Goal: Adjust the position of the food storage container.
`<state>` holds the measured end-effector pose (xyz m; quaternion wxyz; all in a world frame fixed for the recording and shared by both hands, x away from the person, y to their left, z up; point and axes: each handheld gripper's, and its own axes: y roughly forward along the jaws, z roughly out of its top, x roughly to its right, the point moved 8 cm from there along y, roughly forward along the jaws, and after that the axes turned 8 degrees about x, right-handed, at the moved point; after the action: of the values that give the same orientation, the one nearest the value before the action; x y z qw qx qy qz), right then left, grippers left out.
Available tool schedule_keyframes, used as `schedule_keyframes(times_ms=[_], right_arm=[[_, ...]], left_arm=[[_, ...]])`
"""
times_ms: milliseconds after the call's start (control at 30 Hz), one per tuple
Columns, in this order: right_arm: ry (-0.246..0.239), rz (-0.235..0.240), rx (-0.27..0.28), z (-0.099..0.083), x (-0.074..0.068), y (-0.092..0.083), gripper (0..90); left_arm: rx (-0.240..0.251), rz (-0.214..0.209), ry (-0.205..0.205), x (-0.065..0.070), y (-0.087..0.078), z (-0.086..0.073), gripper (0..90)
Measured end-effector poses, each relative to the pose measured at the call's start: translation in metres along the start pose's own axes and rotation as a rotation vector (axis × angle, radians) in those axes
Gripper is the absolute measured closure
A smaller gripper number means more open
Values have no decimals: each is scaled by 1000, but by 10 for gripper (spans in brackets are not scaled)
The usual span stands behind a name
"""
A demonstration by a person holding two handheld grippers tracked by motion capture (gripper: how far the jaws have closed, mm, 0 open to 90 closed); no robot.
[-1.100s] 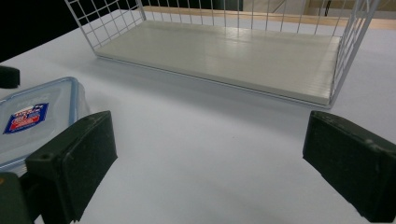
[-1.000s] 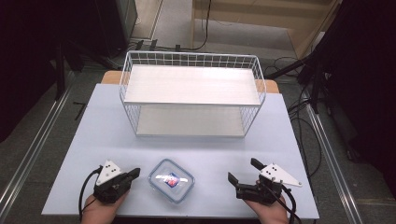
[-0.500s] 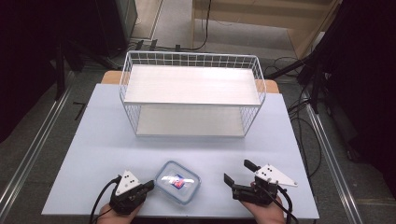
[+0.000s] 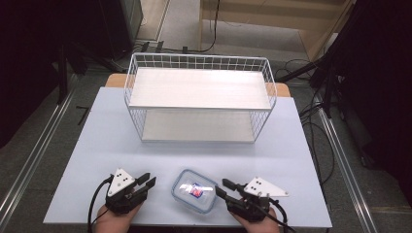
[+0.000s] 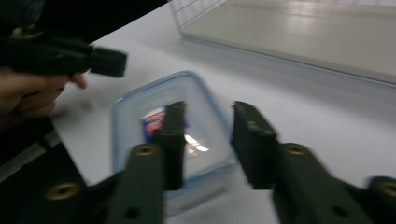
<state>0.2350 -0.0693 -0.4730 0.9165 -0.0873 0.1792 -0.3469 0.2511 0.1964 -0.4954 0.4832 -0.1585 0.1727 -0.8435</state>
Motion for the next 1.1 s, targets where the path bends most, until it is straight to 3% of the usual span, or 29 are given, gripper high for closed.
schedule_keyframes(times_ms=[33, 67, 100, 133, 167, 200, 267, 400, 533, 733, 867, 1000, 1100], right_arm=[[-21, 40, -24, -4, -17, 6, 862], [-21, 40, -24, -4, -17, 6, 862], [-36, 75, -46, -9, -32, 11, 900], [-36, 75, -46, -9, -32, 11, 900], [-46, 126, -72, -14, -45, 15, 900], [-46, 126, -72, -14, -45, 15, 900], [-65, 177, -103, -21, -58, 18, 900], [-92, 224, -173, -36, -71, 24, 900], [-101, 215, -210, -46, -67, 28, 900], [-94, 127, -185, -40, -44, 28, 900], [-79, 111, -179, -37, -35, 24, 900], [-77, 106, -109, -21, -34, 14, 900], [-73, 43, -53, -8, -16, 5, 900]], left_arm=[[0, 15, -7, -6, 0, 0, 656], [0, 15, -7, -6, 0, 0, 652], [6, 19, -15, -9, -1, 0, 649], [13, 24, -22, -10, -1, 2, 649], [23, 24, -16, -10, -3, 4, 649], [23, 24, -16, -10, -3, 4, 650], [37, 28, -15, -9, -4, 7, 661], [50, 30, -12, -8, -6, 9, 665], [41, 26, -16, -9, -6, 8, 667], [41, 16, -12, -6, -5, 7, 685], [31, 0, -1, 1, -1, 5, 714], [14, -34, 0, 11, 9, 3, 807], [-5, -51, -19, 18, 20, 3, 900]])
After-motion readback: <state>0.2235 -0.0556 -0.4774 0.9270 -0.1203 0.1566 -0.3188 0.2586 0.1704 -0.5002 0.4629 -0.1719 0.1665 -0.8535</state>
